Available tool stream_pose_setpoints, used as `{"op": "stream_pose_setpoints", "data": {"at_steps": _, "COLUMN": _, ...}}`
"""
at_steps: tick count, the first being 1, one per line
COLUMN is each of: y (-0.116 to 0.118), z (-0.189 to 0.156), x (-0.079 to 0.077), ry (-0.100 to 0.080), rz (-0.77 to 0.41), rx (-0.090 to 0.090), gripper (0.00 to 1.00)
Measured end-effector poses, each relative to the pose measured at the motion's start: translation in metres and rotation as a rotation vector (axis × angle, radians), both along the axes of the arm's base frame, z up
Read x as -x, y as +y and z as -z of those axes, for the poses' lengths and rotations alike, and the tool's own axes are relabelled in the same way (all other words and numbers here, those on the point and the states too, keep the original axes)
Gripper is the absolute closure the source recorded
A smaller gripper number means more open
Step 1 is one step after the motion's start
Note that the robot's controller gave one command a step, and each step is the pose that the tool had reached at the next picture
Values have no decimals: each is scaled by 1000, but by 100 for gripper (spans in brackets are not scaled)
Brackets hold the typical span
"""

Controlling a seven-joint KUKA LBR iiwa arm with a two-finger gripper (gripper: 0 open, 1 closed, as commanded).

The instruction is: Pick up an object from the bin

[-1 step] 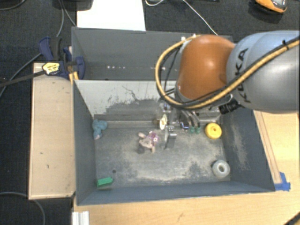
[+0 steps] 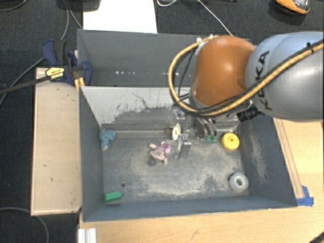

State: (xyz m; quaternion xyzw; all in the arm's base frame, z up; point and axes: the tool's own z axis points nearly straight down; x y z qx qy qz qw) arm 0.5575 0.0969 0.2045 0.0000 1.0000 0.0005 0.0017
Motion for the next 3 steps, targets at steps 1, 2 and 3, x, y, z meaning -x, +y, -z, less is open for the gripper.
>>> {"op": "stream_pose_setpoints", "data": {"at_steps": 1, "y": 6, "z": 72, "x": -17, "ry": -3, "rz": -304, "rx": 0, "gripper": 0}}
{"op": "stream_pose_setpoints", "data": {"at_steps": 2, "y": 12, "z": 66, "x": -22, "ry": -3, "rz": -383, "rx": 0, "gripper": 0}}
{"op": "stream_pose_setpoints", "data": {"at_steps": 3, "y": 6, "z": 77, "x": -32, "ry": -5, "rz": -508, "rx": 1, "gripper": 0}}
